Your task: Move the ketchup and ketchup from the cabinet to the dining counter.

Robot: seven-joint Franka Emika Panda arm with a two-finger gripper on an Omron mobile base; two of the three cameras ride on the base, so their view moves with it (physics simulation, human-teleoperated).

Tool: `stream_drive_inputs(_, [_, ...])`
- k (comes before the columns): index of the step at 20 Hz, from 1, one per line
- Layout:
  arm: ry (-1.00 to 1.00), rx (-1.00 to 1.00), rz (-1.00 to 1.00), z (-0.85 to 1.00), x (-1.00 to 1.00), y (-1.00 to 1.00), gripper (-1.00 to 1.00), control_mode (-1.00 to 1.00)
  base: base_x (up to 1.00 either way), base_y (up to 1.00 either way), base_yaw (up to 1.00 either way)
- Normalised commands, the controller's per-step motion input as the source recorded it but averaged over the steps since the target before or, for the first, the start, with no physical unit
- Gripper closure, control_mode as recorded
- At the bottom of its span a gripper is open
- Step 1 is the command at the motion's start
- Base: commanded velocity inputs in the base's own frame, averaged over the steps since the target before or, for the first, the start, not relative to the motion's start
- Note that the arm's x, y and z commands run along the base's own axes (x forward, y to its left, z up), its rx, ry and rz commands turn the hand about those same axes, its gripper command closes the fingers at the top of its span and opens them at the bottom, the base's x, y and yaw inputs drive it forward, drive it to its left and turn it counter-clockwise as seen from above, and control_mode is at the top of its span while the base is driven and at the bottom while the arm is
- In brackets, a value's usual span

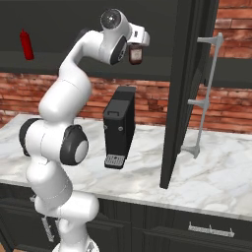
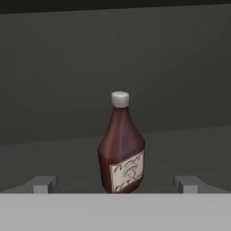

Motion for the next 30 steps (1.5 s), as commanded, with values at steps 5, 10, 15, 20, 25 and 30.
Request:
stream_drive_inputs(5, [0.00,0.00,0.00,-0.03,0.23,-0.02,-1.00,-1.00,0.00,0.00,0.00])
stream_drive_inputs(10, [0.00,0.00,0.00,-0.06,0.22,-0.05,-1.00,-1.00,0.00,0.00,0.00])
stream_drive_inputs(15, [0.00,0.00,0.00,-0.07,0.21,-0.08,-1.00,-1.00,0.00,0.00,0.00])
stream_drive_inputs(20, [0.01,0.00,0.00,-0.04,0.18,-0.12,-1.00,-1.00,0.00,0.00,0.00])
stream_drive_inputs(25, [0.03,0.00,0.00,-0.04,0.21,-0.10,-1.00,-1.00,0.00,0.00,0.00])
stream_drive_inputs(30, [0.01,0.00,0.00,-0.03,0.24,-0.01,-1.00,-1.00,0.00,0.00,0.00])
